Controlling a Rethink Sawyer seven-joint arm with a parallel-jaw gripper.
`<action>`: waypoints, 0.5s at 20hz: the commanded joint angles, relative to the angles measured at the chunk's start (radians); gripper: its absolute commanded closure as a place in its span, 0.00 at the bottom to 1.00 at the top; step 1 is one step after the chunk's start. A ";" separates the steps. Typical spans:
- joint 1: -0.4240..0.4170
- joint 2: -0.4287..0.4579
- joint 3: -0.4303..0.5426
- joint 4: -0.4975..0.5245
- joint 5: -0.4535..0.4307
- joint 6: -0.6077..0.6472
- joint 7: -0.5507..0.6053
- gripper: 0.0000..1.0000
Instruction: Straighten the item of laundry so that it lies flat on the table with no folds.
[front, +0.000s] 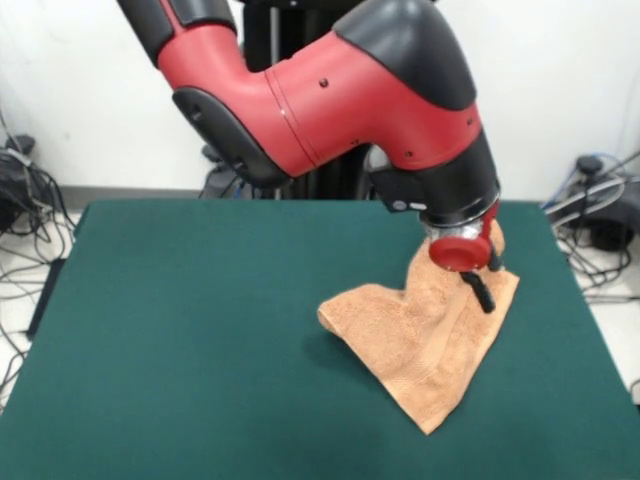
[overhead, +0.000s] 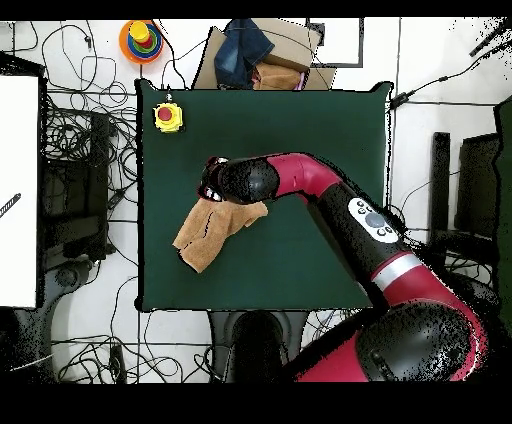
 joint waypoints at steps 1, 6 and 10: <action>0.004 -0.032 0.093 0.033 -0.045 0.101 -0.259 0.00; 0.031 -0.071 0.056 0.043 -0.021 0.044 -0.091 0.00; 0.076 -0.145 -0.040 0.065 0.043 -0.002 0.195 0.00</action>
